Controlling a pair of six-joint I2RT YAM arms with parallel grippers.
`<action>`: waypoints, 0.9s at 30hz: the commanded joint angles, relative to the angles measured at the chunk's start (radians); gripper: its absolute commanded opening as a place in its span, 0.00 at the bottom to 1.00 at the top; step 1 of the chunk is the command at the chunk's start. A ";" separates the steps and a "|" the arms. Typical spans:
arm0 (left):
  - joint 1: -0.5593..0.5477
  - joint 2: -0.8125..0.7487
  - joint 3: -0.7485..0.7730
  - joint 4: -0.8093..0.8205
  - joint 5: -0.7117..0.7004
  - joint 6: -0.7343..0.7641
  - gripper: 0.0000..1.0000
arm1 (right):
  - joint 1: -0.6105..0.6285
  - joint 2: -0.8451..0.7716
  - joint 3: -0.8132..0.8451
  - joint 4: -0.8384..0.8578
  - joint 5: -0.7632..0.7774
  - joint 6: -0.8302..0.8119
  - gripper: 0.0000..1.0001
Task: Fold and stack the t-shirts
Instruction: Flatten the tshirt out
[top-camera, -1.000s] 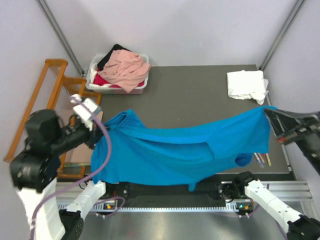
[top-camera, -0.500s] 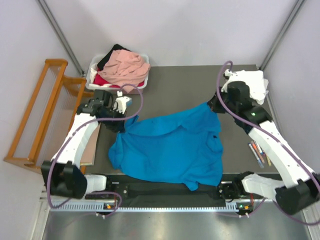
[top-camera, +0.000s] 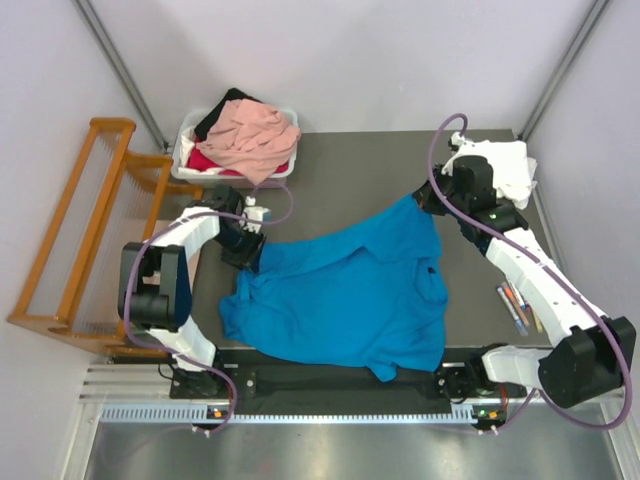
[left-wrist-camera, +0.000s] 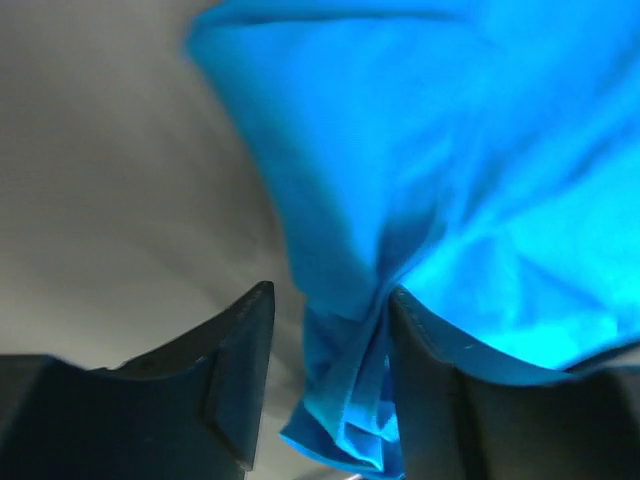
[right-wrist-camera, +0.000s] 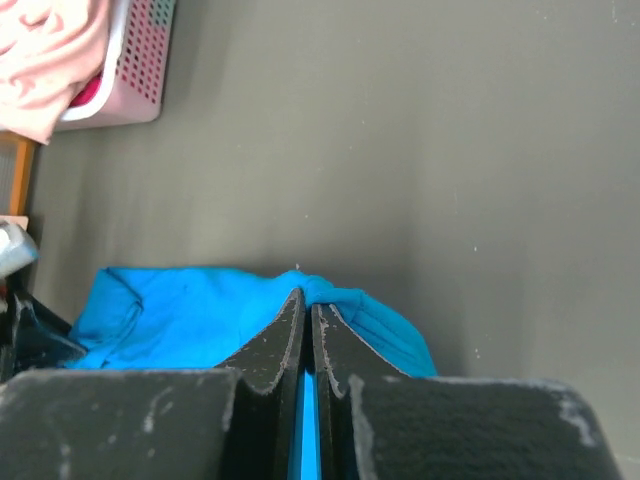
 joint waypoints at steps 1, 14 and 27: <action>0.090 0.017 0.090 0.177 -0.066 -0.150 0.54 | -0.026 0.016 -0.014 0.095 -0.042 0.003 0.00; 0.186 0.011 0.168 0.202 -0.012 -0.307 0.51 | -0.049 0.047 -0.070 0.166 -0.065 0.000 0.00; -0.210 -0.097 0.123 -0.038 0.152 -0.121 0.43 | -0.054 0.039 -0.086 0.164 -0.078 0.003 0.00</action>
